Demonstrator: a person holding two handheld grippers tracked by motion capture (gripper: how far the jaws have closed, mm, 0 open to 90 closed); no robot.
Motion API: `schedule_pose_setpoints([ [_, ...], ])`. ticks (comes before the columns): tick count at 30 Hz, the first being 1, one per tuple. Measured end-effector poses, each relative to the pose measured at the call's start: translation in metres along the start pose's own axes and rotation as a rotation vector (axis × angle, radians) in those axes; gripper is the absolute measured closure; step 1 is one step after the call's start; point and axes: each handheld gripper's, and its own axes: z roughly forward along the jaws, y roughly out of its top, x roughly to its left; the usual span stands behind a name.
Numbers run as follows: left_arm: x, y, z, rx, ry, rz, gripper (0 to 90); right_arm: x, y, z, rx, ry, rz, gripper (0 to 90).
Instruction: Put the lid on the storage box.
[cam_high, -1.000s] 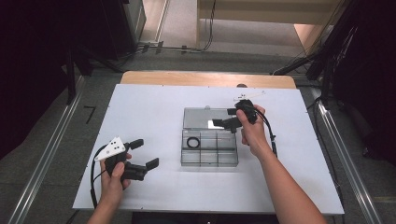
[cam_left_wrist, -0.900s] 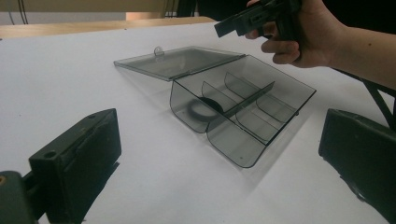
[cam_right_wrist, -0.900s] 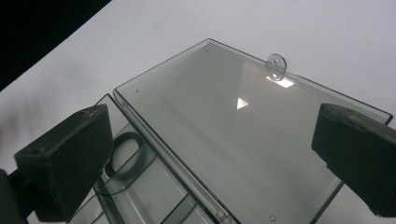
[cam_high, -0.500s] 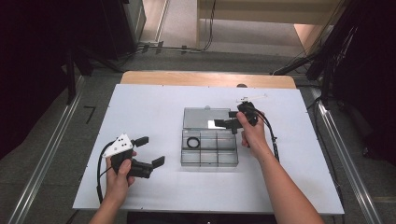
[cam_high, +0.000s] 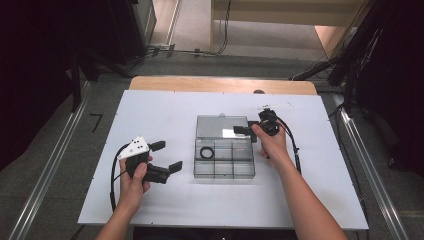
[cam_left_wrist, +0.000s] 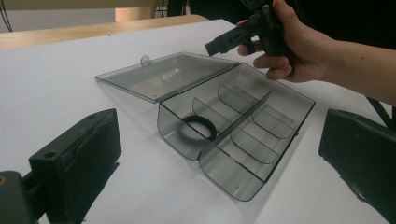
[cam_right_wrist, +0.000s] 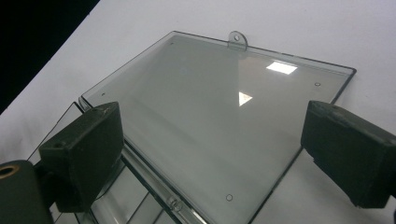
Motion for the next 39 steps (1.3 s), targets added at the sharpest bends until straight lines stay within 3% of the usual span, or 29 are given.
schedule_pose_setpoints([
  [8, 0.004, 0.009, 0.008, 0.001, -0.003, -0.007, 0.0, -0.003, -0.003, 0.002, 0.026, -0.027, 0.007, 4.4],
  [18, 0.01, 0.017, 0.025, 0.009, -0.022, -0.021, 0.0, -0.008, -0.008, 0.006, 0.04, -0.013, 0.046, 5.7],
  [27, 0.016, 0.028, 0.042, 0.016, -0.035, -0.024, 0.0, -0.011, -0.01, 0.006, 0.047, -0.038, 0.071, 15.1],
  [32, 0.019, 0.034, 0.049, 0.022, -0.036, -0.024, 0.0, -0.013, -0.012, 0.009, 0.045, -0.017, 0.084, 17.7],
  [39, 0.025, 0.041, 0.059, 0.015, -0.043, -0.036, 0.0, -0.012, -0.012, 0.009, 0.045, -0.028, 0.086, 20.5],
])
